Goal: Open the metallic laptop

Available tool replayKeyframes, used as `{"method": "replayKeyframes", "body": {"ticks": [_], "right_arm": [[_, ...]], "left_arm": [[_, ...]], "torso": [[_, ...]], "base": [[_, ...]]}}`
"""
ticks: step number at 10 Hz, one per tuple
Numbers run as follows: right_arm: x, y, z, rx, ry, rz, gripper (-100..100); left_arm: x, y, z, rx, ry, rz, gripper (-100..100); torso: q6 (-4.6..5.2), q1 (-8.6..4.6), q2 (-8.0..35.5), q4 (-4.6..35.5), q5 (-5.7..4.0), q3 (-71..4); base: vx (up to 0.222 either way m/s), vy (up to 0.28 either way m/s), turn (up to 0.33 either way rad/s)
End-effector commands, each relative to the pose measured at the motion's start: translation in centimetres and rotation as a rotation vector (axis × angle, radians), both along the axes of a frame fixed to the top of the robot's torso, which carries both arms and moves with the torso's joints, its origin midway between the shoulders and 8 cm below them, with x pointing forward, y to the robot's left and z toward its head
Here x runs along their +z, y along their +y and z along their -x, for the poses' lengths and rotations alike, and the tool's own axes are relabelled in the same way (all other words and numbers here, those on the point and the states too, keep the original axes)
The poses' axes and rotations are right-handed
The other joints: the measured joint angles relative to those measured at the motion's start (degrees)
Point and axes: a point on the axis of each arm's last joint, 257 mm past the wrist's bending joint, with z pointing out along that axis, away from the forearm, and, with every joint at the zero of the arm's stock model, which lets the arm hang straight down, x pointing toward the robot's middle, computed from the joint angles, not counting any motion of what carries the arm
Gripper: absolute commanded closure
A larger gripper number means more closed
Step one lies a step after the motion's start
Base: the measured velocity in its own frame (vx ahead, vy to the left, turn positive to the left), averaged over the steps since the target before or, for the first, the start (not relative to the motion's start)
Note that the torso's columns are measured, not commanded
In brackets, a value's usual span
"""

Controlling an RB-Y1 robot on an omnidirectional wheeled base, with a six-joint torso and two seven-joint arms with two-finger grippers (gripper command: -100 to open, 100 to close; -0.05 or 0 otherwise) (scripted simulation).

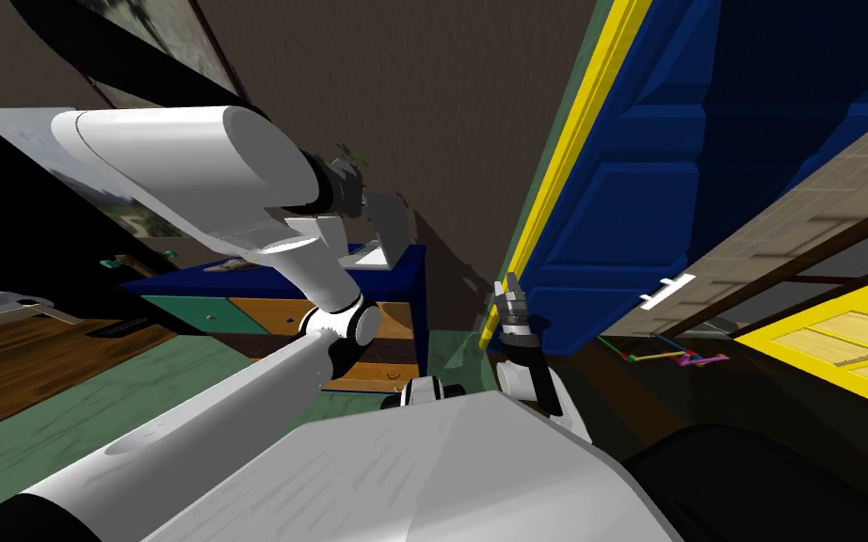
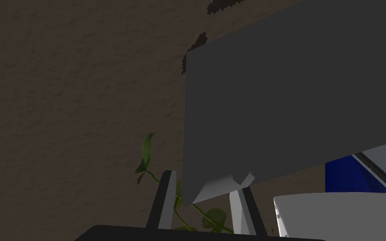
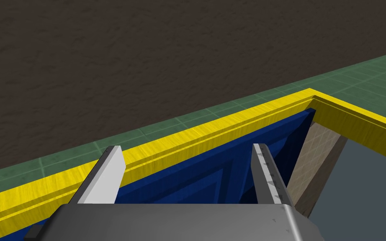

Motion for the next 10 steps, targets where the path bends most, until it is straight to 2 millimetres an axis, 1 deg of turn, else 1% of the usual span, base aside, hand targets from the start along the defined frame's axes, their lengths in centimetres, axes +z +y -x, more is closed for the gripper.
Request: {"method": "replayKeyframes", "body": {"ticks": [1,2,3,4,10], "right_arm": [[0.0,0.0,0.0,0.0,0.0,0.0,0],[0.0,0.0,0.0,0.0,0.0,0.0,0],[0.0,0.0,0.0,0.0,0.0,0.0,0],[0.0,0.0,0.0,0.0,0.0,0.0,0],[0.0,0.0,0.0,0.0,0.0,0.0,0]], "left_arm": [[-0.9,1.2,-0.4,0.007,0.027,0.107,100],[-1.1,1.5,-0.4,0.007,0.033,0.145,100],[-0.6,1.2,-0.3,0.004,0.016,0.118,100],[-1.8,2.6,-1.0,0.011,0.032,0.206,100],[-5.8,6.5,-2.8,0.038,0.08,0.453,100]], "torso": [[0.02,0.03,-0.05,-0.04,0.0,-0.02],[0.04,-0.09,-0.04,-0.06,-0.03,-0.01],[0.11,-0.28,-0.04,-0.06,-0.11,0.0],[0.23,-0.61,0.04,0.03,-0.29,0.04],[0.33,-0.74,0.01,-0.02,-0.36,0.02]], "base": [[0.0,0.072,-0.003],[0.001,0.052,-0.028],[-0.002,0.023,0.001],[-0.002,0.053,-0.024],[-0.011,0.057,-0.039]]}}
